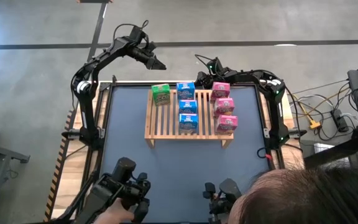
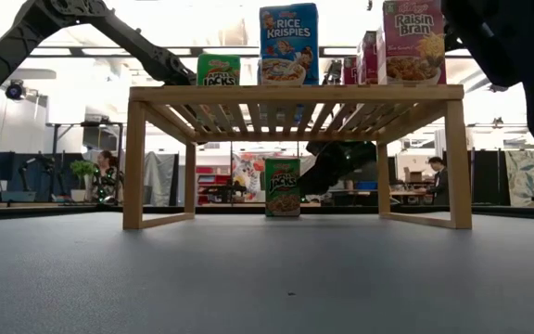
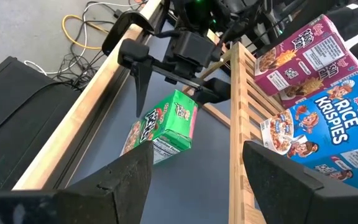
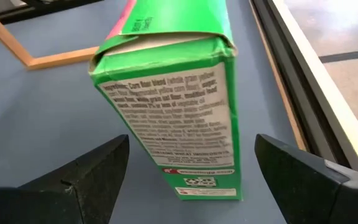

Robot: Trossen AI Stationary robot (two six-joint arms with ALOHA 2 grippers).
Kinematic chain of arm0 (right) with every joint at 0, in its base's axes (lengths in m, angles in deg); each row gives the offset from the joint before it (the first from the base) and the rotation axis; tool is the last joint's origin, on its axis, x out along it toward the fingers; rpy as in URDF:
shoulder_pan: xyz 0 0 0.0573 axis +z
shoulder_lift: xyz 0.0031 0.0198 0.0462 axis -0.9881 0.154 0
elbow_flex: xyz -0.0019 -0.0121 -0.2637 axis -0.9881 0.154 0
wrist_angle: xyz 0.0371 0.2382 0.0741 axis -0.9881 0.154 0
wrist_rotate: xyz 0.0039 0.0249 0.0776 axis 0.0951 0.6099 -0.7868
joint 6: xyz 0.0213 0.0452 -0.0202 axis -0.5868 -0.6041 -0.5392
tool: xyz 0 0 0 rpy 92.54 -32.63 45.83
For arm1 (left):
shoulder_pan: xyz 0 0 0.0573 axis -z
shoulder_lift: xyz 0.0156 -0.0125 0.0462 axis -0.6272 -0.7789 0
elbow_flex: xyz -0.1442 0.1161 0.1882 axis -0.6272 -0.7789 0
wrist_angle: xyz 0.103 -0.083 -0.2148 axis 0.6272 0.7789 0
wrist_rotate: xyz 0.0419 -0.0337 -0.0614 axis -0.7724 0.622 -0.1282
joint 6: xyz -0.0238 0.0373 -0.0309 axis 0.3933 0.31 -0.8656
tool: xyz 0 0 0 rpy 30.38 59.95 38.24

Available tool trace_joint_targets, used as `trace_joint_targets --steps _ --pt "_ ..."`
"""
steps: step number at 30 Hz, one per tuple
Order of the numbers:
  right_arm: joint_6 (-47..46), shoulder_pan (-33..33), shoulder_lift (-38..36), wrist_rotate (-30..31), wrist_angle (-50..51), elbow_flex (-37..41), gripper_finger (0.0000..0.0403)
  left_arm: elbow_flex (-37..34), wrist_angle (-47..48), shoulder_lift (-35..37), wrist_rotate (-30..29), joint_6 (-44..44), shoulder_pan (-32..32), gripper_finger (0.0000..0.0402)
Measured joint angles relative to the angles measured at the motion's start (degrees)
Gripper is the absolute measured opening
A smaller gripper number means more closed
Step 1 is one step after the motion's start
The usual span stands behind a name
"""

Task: Stack cereal on shelf
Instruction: Put the top green cereal box on the shelf

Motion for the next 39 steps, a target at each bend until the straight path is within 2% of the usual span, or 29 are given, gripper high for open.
trace_joint_targets --steps 7,18,23,39 --pt "-0.22 0.78 0.00 2.65 -0.24 -0.02 0.0310 0.00 0.02 0.00 0.01 0.00 0.00 0.0231" --pt "-0.20 1.05 0.00 2.98 -0.28 -0.02 0.0193 0.00 0.02 0.00 0.01 0.01 0.00 0.0231" --pt "-1.18 0.92 0.00 2.99 -0.65 -0.02 0.0157 0.00 0.32 0.00 0.01 0.02 0.00 0.0231" --pt "-5.77 -5.25 0.00 3.07 -0.19 -5.60 0.0148 0.00 1.79 0.58 0.03 0.99 -0.02 0.0231"
